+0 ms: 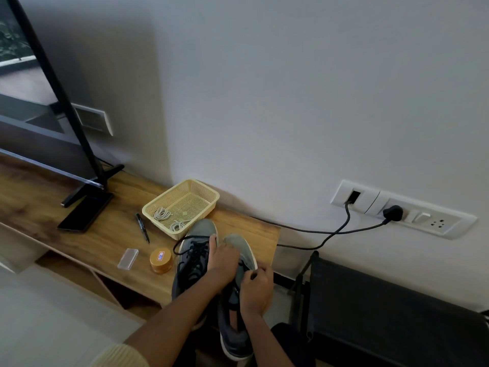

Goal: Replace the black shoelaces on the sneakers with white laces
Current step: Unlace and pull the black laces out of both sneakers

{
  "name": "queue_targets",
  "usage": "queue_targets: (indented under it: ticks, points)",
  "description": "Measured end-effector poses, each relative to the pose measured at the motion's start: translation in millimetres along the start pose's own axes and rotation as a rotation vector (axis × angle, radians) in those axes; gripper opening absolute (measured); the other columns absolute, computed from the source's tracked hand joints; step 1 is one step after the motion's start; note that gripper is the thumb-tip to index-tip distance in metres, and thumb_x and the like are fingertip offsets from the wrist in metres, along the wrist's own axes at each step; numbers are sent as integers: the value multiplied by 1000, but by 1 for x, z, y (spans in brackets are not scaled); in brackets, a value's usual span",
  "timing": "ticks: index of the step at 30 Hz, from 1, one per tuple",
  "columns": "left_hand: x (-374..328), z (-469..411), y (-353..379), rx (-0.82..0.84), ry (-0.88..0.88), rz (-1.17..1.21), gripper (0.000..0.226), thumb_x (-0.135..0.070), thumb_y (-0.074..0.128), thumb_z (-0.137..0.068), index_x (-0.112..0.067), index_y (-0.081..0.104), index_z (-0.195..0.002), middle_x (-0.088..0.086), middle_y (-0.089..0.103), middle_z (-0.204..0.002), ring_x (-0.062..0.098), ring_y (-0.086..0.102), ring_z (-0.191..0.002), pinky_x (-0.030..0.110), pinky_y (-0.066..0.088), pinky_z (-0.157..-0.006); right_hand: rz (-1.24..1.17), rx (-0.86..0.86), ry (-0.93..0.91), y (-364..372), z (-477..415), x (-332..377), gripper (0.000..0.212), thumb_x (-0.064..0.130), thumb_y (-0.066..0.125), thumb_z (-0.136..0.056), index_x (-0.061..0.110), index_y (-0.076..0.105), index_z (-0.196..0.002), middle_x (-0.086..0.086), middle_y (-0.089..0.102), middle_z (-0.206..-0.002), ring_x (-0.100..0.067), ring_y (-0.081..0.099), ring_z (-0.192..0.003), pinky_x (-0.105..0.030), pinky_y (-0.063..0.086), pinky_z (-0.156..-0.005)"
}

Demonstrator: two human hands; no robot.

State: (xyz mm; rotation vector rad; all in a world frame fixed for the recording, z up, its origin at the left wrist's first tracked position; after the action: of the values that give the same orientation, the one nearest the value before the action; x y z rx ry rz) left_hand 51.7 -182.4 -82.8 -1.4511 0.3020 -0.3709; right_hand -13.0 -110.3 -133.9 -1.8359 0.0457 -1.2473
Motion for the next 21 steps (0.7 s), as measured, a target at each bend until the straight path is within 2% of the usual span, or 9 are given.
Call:
queue_targets:
  ticks: [5,8,11,14,16,18,19,21]
  points:
    - [12,1,-4,28,24,117,23,-10,36,-94,-17,46,-114,0,59,-109,17,52,-114,51,-6,-113,-16,0,31,-4,1,0,17,11,53,-89,1,65,-83,-4,57,-101,-21,57,-71,-28,41,-54]
    - [26,1,-12,44,67,221,14,-17,33,-98,-19,45,-105,-3,58,-100,16,53,-108,52,-5,-113,-17,39,57,-5,0,1,15,13,52,-89,2,61,-84,-7,56,-96,-23,56,-73,-28,40,-57]
    - [37,4,-24,4,53,418,8,-28,44,-96,-25,47,-90,-9,60,-87,14,58,-95,41,13,-109,-40,119,72,-7,-1,2,15,17,51,-90,6,59,-85,-6,54,-96,-22,55,-82,-30,43,-62]
    - [47,13,-42,-46,8,765,10,-27,62,-89,-24,56,-82,-11,58,-79,8,57,-80,20,39,-81,-95,207,60,-18,-8,5,14,22,53,-90,11,58,-84,-4,55,-98,-20,50,-93,-31,43,-72]
    - [49,26,-63,-59,12,993,11,-17,68,-85,-16,59,-79,-8,59,-73,2,54,-66,9,41,-63,-189,248,15,-32,-13,15,9,19,56,-88,13,59,-83,-2,57,-95,-20,51,-93,-28,42,-71]
    - [48,42,-84,-81,4,1169,10,-9,70,-83,-11,61,-80,-5,63,-68,0,57,-57,9,43,-59,-398,371,5,-53,-11,36,7,10,57,-87,15,60,-85,1,60,-90,-18,56,-89,-16,42,-65]
    - [47,50,-95,-97,-2,1249,8,-7,70,-82,-9,62,-82,-3,66,-67,1,59,-57,12,45,-60,-501,455,1,-66,-8,50,14,4,57,-86,18,60,-87,3,62,-91,-16,58,-90,-10,42,-65]
    - [44,67,-118,-117,-4,1426,12,-4,70,-82,-6,64,-92,5,71,-77,9,66,-65,19,51,-62,-656,631,-41,-92,2,79,29,-3,57,-83,25,59,-92,6,65,-98,-10,61,-95,-9,45,-71]
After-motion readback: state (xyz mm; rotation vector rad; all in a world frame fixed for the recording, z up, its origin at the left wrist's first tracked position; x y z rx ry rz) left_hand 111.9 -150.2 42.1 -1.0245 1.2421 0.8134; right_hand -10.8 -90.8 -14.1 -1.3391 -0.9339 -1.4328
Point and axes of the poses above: each hand's wrist, its own z-axis away from the middle knuckle, its own y-axis out of the palm, x = y × z, the point moved 2 cm from there along -z, towards the middle knuckle
